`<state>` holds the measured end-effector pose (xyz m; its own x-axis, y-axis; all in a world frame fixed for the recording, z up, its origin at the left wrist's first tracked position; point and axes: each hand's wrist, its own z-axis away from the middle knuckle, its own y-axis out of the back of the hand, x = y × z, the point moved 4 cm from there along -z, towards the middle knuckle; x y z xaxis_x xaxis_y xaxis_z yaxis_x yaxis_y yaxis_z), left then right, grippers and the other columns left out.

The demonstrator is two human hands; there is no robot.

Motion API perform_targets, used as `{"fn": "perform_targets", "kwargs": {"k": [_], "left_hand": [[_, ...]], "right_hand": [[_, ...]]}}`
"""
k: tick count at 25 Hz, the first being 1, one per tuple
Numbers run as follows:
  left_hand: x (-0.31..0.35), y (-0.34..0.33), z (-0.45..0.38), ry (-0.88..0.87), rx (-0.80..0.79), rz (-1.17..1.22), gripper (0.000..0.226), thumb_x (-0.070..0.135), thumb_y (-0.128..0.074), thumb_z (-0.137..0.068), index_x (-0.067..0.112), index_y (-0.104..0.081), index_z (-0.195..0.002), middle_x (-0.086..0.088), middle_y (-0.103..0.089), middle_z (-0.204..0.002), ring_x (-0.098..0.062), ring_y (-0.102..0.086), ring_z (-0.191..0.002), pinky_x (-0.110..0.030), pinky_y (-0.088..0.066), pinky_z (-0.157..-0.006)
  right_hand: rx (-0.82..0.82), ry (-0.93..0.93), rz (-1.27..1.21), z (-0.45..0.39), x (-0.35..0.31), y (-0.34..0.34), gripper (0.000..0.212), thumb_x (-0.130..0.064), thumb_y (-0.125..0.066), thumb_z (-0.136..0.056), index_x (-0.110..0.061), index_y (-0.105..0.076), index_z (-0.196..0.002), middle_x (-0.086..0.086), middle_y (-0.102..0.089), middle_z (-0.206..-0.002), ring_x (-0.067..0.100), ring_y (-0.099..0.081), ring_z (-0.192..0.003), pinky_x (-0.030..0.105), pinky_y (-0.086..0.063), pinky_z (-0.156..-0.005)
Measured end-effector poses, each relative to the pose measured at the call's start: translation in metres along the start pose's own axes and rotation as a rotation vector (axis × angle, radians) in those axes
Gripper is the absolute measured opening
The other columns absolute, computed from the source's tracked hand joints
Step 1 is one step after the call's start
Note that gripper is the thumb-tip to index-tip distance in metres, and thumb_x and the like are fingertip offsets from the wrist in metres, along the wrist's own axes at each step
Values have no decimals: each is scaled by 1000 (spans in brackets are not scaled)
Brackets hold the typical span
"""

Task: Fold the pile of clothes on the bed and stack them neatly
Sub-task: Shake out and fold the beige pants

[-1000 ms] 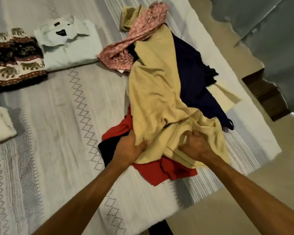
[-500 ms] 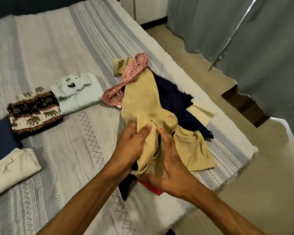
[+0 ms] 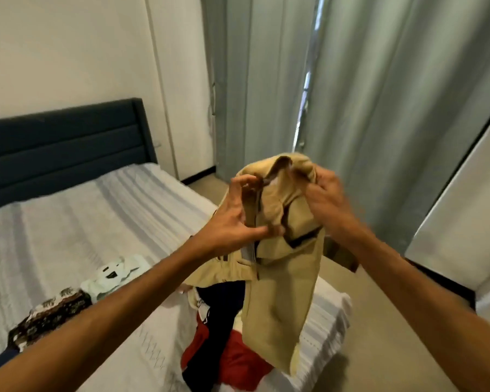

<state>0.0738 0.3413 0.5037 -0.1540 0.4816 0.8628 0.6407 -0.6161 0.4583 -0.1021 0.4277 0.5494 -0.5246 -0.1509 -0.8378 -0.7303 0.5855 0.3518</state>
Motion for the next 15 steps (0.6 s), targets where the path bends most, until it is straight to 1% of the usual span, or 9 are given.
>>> {"fn": "perform_targets", "kwargs": {"k": [1, 3, 5, 7, 8, 9, 11, 12, 15], "left_hand": [[23, -1, -3, -94, 41, -112, 95, 64, -85, -72, 42, -24, -142, 12, -39, -147, -10, -42, -138, -40, -42, -115], [71, -7, -7, -203, 136, -230, 96, 72, -79, -73, 45, -24, -147, 14, -23, -152, -16, -24, -141, -52, -31, -119], [106, -10, -10, -296, 209, -387, 89, 82, -69, -76, 51, -30, -149, 13, -9, -159, -22, -14, -145, -56, -21, -119], [123, -19, -14, -397, 212, -674, 85, 90, -56, -77, 52, -32, -150, 3, -7, -164, -32, -12, -149, -61, -15, -118], [123, -26, -15, -405, 149, -797, 85, 90, -52, -79, 50, -31, -151, -2, -14, -163, -35, -19, -147, -62, -19, -117], [122, -35, -19, -369, 44, -852, 84, 88, -51, -82, 48, -28, -152, -5, -26, -157, -35, -31, -142, -60, -30, -113], [123, -57, -28, -244, -172, -764, 79, 73, -62, -87, 45, -25, -151, 1, -49, -131, -27, -54, -117, -45, -50, -94], [127, -69, -33, -236, -220, -728, 79, 61, -70, -88, 43, -26, -150, 4, -54, -122, -24, -59, -104, -40, -55, -84], [147, -103, -52, -337, -103, -818, 82, 31, -75, -87, 38, -24, -151, -5, -57, -107, -27, -61, -83, -41, -60, -69]], "right_hand": [[-2, 1, -29, -10, -29, 18, 15, -41, -67, -98, -31, -76, -93, -9, -76, -92, 7, -71, -87, 27, -56, -80], [-5, -19, -102, -18, -78, 55, 23, -42, -67, -97, -21, -74, -89, -9, -75, -83, 4, -69, -78, 23, -56, -74], [29, -19, -177, -15, -116, 93, 25, -38, -68, -96, -19, -69, -80, -10, -73, -73, 2, -67, -68, 19, -54, -67], [89, -35, -240, -8, -132, 134, 31, -49, -74, -81, -19, -68, -76, -10, -72, -70, 3, -67, -65, 20, -54, -67], [127, -48, -247, -5, -134, 151, 38, -56, -77, -73, -19, -70, -77, -9, -73, -73, 5, -68, -69, 23, -54, -71], [175, -61, -242, -1, -133, 170, 45, -61, -80, -66, -19, -72, -79, -6, -74, -78, 8, -69, -74, 27, -55, -76], [253, -69, -271, 6, -130, 208, 52, -65, -84, -59, -20, -74, -83, -1, -74, -85, 13, -69, -82, 33, -55, -84], [277, -82, -288, 9, -128, 225, 55, -65, -86, -58, -19, -74, -86, 2, -73, -89, 16, -69, -86, 35, -56, -88], [290, -83, -227, 17, -131, 270, 61, -65, -85, -69, -11, -74, -96, 19, -68, -104, 34, -66, -98, 46, -54, -97]]}}
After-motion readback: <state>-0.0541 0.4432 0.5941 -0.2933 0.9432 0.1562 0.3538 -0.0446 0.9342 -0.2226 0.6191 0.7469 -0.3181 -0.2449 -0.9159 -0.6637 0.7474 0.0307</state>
